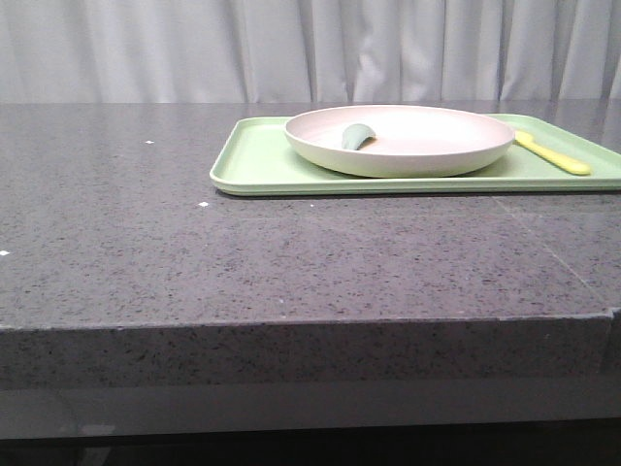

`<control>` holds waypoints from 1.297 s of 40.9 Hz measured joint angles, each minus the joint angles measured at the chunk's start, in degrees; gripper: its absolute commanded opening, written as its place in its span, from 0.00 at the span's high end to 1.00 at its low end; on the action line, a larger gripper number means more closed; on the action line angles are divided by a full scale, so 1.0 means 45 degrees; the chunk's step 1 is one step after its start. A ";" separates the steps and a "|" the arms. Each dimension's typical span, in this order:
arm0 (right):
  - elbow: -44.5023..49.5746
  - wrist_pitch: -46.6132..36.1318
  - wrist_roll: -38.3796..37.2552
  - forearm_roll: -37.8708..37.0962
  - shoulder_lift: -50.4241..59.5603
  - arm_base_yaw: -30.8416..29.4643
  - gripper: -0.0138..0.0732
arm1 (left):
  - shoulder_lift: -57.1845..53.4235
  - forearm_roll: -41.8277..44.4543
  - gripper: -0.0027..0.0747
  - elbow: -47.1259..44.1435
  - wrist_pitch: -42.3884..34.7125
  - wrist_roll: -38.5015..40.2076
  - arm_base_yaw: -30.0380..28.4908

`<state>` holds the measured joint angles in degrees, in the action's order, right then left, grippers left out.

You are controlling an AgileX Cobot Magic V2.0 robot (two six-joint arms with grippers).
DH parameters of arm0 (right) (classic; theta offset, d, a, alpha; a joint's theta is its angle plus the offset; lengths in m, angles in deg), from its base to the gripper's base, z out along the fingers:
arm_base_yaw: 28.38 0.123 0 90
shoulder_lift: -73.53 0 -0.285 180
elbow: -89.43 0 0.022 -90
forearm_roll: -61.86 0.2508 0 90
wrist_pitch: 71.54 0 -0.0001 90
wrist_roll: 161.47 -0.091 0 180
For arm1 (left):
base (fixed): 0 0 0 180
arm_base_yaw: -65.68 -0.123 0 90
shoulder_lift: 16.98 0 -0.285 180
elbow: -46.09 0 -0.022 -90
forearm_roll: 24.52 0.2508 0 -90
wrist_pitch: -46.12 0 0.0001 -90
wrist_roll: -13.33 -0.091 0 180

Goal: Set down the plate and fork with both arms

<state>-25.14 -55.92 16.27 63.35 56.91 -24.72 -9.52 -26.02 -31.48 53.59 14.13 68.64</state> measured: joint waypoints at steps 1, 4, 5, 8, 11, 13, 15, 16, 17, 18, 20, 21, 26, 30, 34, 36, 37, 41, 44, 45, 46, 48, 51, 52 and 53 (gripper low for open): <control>0.0320 -0.0033 0.0000 -0.0011 0.0112 0.0000 0.92 | 0.0000 0.0000 0.99 0.0000 0.0000 0.0000 0.0000; 0.1126 -0.0172 0.0000 -0.0034 0.0540 0.0000 0.92 | 0.0000 0.0000 0.99 0.0000 0.0000 0.0000 0.0000; 0.1437 -0.0236 0.0000 -0.0030 0.0663 0.0000 0.92 | 0.0000 0.0000 0.99 0.0000 0.0000 0.0000 0.0000; 0.2141 -0.0421 0.0000 -0.0030 0.1133 0.0000 0.92 | 0.0000 0.0000 0.99 0.0000 0.0000 0.0000 0.0000; 0.2734 -0.0553 0.0000 -0.0030 0.1548 0.0000 0.92 | 0.0000 0.0000 0.99 0.0000 0.0000 0.0000 0.0000; 0.2916 -0.0579 0.0000 -0.0030 0.1830 0.0000 0.92 | 0.0000 0.0000 0.99 0.0000 0.0000 0.0000 0.0000; 0.2966 -0.0585 0.0000 -0.0030 0.2007 0.0000 0.92 | 0.0000 0.0000 0.99 0.0000 0.0000 0.0000 0.0000; 0.2963 -0.0607 0.0000 -0.0030 0.2026 0.0000 0.92 | 0.0000 0.0000 0.99 0.0000 0.0000 0.0000 0.0000; 0.2963 -0.0607 0.0000 -0.0030 0.2051 0.0000 0.92 | 0.0000 0.0000 0.99 0.0000 0.0000 0.0000 0.0000; 0.2963 -0.0607 0.0000 -0.0030 0.2079 0.0000 0.92 | 0.0000 0.0000 0.99 0.0000 0.0000 0.0000 0.0000; 0.2963 -0.0636 0.0000 -0.0030 0.2100 0.0000 0.92 | 0.0000 0.0000 0.99 0.0000 0.0000 0.0000 0.0000; 0.2963 -0.0659 0.0000 -0.0030 0.2100 0.0000 0.92 | 0.0000 0.0000 0.99 0.0000 0.0000 0.0000 0.0000; 0.2963 -0.0655 0.0000 -0.0030 0.2100 0.0000 0.92 | 0.0000 0.0000 0.99 0.0000 0.0000 0.0000 0.0000; 0.2963 -0.0655 0.0000 -0.0030 0.2100 0.0000 0.92 | 0.0000 0.0000 0.99 0.0000 0.0000 0.0000 0.0000; 0.2963 -0.0655 0.0000 -0.0030 0.2100 0.0000 0.92 | 0.0000 0.0000 0.99 0.0000 0.0000 0.0000 0.0000; 0.2963 -0.0655 0.0000 -0.0030 0.2100 0.0000 0.92 | 0.0000 0.0000 0.99 0.0000 0.0000 0.0000 0.0000; 0.2963 -0.0655 0.0000 -0.0030 0.2100 0.0000 0.92 | 0.0000 0.0000 0.99 0.0000 0.0000 0.0000 0.0000; 0.2963 -0.0655 0.0000 -0.0030 0.2100 0.0000 0.92 | 0.0000 0.0000 0.99 0.0000 0.0000 0.0000 0.0000; 0.2963 -0.0655 0.0000 -0.0030 0.2100 0.0000 0.92 | 0.0000 0.0000 0.99 0.0000 0.0000 0.0000 0.0000; 0.2963 -0.0655 0.0000 -0.0030 0.2100 0.0000 0.92 | 0.0000 0.0000 0.99 0.0000 0.0000 0.0000 0.0000; 0.2963 -0.0655 0.0000 -0.0030 0.2100 0.0000 0.92 | 0.0000 0.0000 0.99 0.0000 0.0000 0.0000 0.0000; 0.2963 -0.0655 0.0000 -0.0030 0.2100 0.0000 0.92 | 0.0000 0.0000 0.99 0.0000 0.0000 0.0000 0.0000; 0.2963 -0.0655 0.0000 -0.0030 0.2100 0.0000 0.92 | 0.0000 0.0000 0.99 0.0000 0.0000 0.0000 0.0000; 0.2963 -0.0655 0.0000 -0.0030 0.2100 0.0000 0.92 | 0.0000 0.0000 0.99 0.0000 0.0000 0.0000 0.0000; 0.2963 -0.0655 0.0000 -0.0030 0.2100 0.0000 0.92 | 0.0000 0.0000 0.99 0.0000 0.0000 0.0000 0.0000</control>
<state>-11.81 -58.87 16.27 63.21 66.36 -24.72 -9.52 -26.02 -31.48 53.59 14.13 68.64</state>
